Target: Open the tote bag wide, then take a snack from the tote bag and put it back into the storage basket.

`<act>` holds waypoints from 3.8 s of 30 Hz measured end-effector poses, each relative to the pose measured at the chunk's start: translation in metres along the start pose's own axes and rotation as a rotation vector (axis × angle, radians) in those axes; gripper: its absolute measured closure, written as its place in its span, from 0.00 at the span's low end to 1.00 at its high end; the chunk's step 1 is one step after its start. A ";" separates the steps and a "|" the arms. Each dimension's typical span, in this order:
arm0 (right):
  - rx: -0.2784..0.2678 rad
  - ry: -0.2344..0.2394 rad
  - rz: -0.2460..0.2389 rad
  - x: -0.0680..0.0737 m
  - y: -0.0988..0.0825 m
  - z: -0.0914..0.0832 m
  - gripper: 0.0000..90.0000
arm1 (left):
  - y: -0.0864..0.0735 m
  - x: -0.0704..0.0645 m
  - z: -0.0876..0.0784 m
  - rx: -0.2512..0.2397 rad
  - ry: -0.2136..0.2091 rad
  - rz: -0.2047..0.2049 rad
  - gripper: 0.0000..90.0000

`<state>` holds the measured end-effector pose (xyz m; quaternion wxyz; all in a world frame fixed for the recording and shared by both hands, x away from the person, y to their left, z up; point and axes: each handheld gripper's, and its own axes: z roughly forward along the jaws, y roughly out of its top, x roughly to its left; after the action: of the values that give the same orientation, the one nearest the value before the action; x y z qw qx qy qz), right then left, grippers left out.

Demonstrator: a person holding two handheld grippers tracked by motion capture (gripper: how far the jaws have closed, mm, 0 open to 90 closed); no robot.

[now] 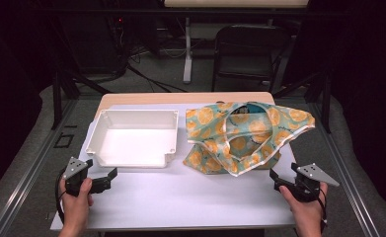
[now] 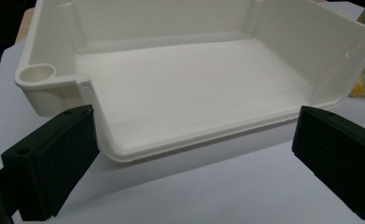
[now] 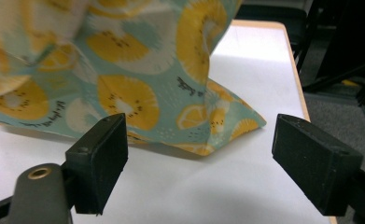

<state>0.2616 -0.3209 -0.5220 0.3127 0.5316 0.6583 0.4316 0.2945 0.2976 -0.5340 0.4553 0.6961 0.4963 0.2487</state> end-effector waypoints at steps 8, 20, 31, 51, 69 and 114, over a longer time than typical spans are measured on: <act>-0.047 0.038 -0.021 0.009 0.006 -0.017 0.24 | 0.002 -0.007 0.001 -0.012 -0.020 0.009 0.01; -0.130 0.087 0.000 0.025 0.016 -0.037 0.34 | 0.005 -0.023 0.005 -0.029 -0.055 0.023 0.01; -0.179 0.110 -0.017 0.037 0.030 -0.048 0.35 | 0.011 -0.039 0.009 -0.016 -0.094 0.051 0.02; -0.213 0.067 -0.036 0.058 0.069 -0.044 0.28 | 0.067 -0.115 0.037 -0.082 -0.270 0.143 0.13; -0.211 0.082 -0.063 0.056 0.091 -0.025 1.00 | 0.101 -0.173 0.066 -0.102 -0.369 0.204 0.18; -0.222 0.197 -0.049 0.049 0.120 -0.008 0.95 | 0.140 -0.230 0.100 -0.150 -0.293 0.387 0.24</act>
<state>0.2943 -0.2680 -0.4076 0.3139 0.4324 0.6470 0.5440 0.3513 0.0343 -0.4325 0.5165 0.7711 0.2630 0.2637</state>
